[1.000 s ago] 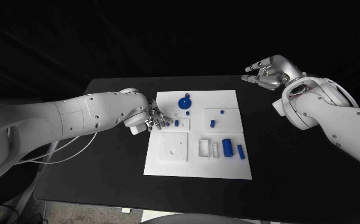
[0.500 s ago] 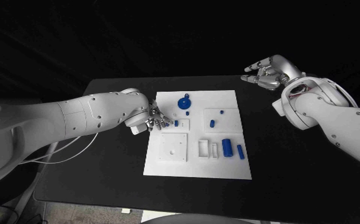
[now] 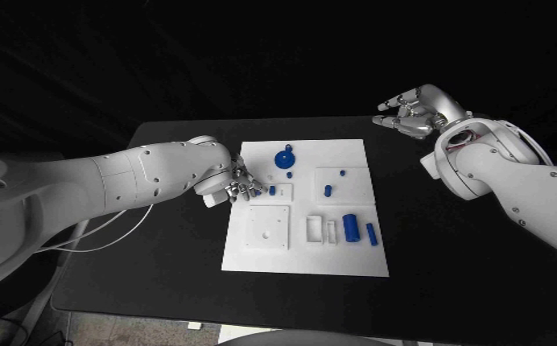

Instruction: Assemble the parts on the task board

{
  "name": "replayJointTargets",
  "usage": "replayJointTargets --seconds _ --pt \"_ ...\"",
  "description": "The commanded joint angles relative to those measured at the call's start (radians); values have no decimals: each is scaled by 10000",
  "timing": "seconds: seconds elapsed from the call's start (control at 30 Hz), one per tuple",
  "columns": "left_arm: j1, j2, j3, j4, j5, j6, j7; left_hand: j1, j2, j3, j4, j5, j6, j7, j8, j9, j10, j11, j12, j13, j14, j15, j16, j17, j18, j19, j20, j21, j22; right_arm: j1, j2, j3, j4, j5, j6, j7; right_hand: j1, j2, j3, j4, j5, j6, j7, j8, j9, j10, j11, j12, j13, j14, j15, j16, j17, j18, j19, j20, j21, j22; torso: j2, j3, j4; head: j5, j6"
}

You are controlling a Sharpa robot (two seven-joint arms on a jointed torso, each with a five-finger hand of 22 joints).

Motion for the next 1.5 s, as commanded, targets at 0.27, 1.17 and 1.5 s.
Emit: replayJointTargets --seconds 0.27,1.17,1.5 --pt "-65 108 -12 -93 111 248 116 114 183 64 -202 18 -215 48 -126 -77 -74 3 -17 -37 -65 12 -52 -24 -30 -37 -20 -70 141 -7 -3 4 23 -13 60 36 10 2 33 -17 58 -16 10 -22 5 -21 5 -50 -10 -6 23 -37 -2 123 294 30 -29 1305 -4 5 -2 -3 11" --pt "-67 174 -11 -251 77 319 245 1360 874 927 -1466 955 -413 89 -63 -68 -67 53 -417 -392 -131 45 -9 -42 20 -111 12 -33 176 -18 4 4 19 -12 86 33 2 6 47 -12 79 1 5 -22 5 -15 2 -42 -6 -7 22 -40 -7 122 294 28 -30 1305 -5 -7 2 -3 15" --pt "-71 -147 -5 27 191 -296 791 927 445 4110 -2394 -848 -292 157 216 221 312 -2 -631 -595 29 6 17 -42 134 -173 -25 336 211 -52 -3 4 28 2 75 51 2 6 47 -12 79 1 5 -22 5 -15 2 -42 -6 -7 22 -40 -7 122 294 28 -30 1305 -1 -15 9 -14 53"
